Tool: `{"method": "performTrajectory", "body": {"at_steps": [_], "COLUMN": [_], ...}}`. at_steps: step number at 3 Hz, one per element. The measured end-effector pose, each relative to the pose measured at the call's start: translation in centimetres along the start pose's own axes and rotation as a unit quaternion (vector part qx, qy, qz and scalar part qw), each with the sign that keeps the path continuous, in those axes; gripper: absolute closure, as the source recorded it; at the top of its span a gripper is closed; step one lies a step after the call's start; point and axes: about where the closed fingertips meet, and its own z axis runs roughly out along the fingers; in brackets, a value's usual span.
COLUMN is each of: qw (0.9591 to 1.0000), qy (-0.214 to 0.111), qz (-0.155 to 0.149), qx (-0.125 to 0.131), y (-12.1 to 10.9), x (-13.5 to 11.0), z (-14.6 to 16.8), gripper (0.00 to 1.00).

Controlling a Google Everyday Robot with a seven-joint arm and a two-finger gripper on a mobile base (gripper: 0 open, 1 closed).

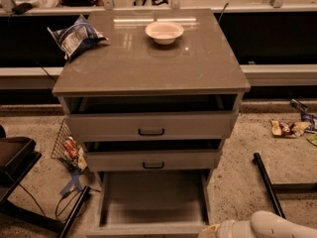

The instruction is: Close bottom drawer

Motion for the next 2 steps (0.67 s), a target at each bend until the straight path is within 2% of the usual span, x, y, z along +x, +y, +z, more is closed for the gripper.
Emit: {"method": "performTrajectory", "body": {"at_steps": [2], "qw": [0.9984], "qy": [-0.046], "qz": [0.028], "qx": [0.019], "y": [-1.3], "x": [4.4], "z": [3.3], "gripper": [1.00]}}
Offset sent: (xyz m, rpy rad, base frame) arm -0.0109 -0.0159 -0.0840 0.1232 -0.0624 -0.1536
